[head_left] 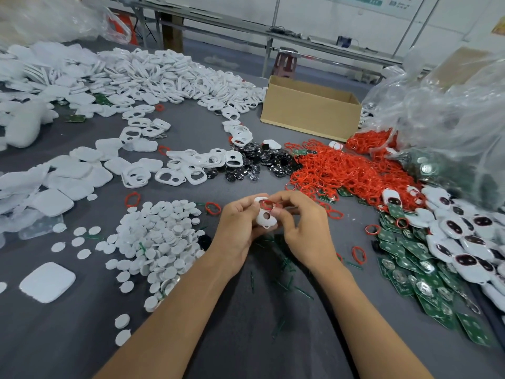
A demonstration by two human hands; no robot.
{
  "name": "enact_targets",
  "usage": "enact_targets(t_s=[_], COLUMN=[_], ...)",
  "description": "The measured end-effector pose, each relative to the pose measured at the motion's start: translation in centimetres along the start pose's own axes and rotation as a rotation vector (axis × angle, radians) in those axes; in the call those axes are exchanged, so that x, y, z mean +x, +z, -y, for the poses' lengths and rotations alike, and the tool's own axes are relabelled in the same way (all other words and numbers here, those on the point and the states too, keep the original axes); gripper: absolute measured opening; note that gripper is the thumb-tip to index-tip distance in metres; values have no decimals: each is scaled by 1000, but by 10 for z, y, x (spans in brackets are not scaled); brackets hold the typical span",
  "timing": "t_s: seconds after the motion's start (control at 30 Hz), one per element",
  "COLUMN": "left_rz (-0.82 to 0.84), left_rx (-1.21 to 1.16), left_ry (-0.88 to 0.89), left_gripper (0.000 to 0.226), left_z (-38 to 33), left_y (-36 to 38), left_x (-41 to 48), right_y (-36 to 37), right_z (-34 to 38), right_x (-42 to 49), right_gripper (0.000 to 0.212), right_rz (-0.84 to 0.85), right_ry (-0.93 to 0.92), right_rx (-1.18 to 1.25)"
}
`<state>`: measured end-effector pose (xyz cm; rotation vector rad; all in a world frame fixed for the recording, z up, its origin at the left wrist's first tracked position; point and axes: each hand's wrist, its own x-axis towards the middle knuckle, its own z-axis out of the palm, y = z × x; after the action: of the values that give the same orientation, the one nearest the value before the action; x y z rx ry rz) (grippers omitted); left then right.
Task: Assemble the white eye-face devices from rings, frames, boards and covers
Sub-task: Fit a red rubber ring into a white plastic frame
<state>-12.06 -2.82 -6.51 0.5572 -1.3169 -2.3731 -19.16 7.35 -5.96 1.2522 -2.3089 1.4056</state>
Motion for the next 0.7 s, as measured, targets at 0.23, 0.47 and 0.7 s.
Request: enact_targets(t_s=[0.23, 0.47, 0.7], left_rz=[67, 56, 45], left_rx=[48, 44, 93], left_ry=[17, 32, 61], left_gripper=[31, 26, 25], left_z=[0, 0, 2], left_y=[0, -1, -1], left_x=[-3, -3, -5], right_y=[-1, -2, -5], right_z=[2, 4, 8], right_x=[0, 2, 4], right_gripper=[23, 28, 33], right_rz=[-2, 6, 6], right_ry=[30, 38, 122], right_rx=[-22, -33, 27])
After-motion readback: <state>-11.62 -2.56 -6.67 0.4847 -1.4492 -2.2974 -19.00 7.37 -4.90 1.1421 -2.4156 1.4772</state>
